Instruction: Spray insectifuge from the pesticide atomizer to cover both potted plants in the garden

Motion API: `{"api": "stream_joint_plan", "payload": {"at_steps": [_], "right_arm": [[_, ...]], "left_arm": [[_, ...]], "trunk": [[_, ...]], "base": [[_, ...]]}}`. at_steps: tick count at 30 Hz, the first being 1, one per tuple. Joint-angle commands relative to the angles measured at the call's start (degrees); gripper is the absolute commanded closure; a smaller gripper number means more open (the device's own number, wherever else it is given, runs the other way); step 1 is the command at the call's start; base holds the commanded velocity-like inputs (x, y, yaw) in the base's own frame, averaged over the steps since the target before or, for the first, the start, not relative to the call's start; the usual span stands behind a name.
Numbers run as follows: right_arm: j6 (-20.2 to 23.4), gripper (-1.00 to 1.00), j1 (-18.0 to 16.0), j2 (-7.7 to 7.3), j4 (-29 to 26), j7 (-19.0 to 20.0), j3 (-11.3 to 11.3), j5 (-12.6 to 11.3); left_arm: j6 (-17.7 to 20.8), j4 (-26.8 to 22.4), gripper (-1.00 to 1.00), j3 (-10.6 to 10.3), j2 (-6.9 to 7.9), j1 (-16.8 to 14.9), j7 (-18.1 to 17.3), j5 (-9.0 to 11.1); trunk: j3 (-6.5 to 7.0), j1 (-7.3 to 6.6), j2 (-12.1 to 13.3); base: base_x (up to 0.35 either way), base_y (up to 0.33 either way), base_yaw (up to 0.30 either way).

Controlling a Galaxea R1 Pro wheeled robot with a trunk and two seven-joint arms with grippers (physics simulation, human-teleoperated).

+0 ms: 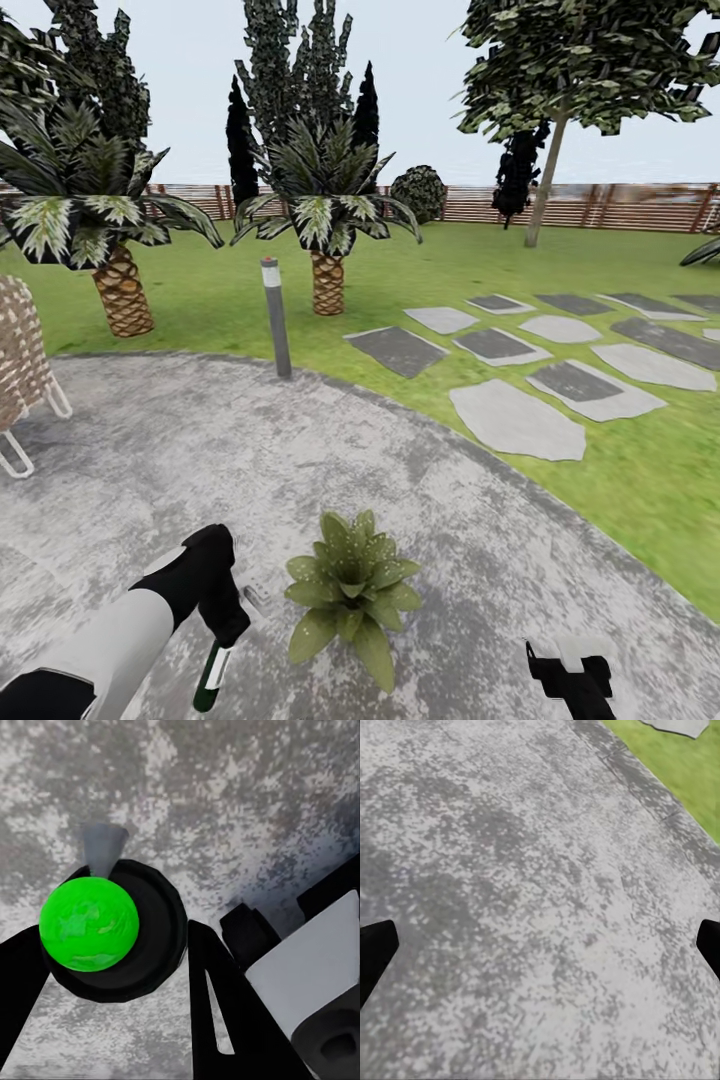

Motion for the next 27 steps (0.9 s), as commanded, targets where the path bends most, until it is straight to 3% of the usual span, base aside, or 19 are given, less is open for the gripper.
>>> {"api": "stream_joint_plan", "payload": {"at_steps": [1,12,21,27], "right_arm": [[-0.3,-1.00,-0.1,0.05,0.1,-0.2,-0.3,0.6],[-0.3,-1.00,-0.1,-0.01,0.1,-0.2,-0.3,0.6],[-0.3,-1.00,-0.1,-0.01,0.1,-0.2,-0.3,0.6],[-0.3,-1.00,-0.1,0.01,0.1,-0.1,-0.3,0.6]], "left_arm": [[0.4,-0.1,1.00,-0.1,-0.04,0.0,0.1,-0.2],[0.4,-0.1,1.00,0.2,-0.34,0.0,0.3,0.4],[0.4,-0.1,1.00,0.2,-0.27,0.0,0.4,0.2],[0.5,-0.1,1.00,0.3,-0.12,0.0,0.4,0.0]], "trunk": [[-0.05,-0.01,0.0],[-0.05,-0.01,0.0],[-0.05,-0.01,0.0],[-0.05,-0.01,0.0]], "base": [[0.000,0.000,0.265],[0.060,-0.144,0.061],[0.061,-0.253,0.258],[0.001,-0.061,0.276]]}}
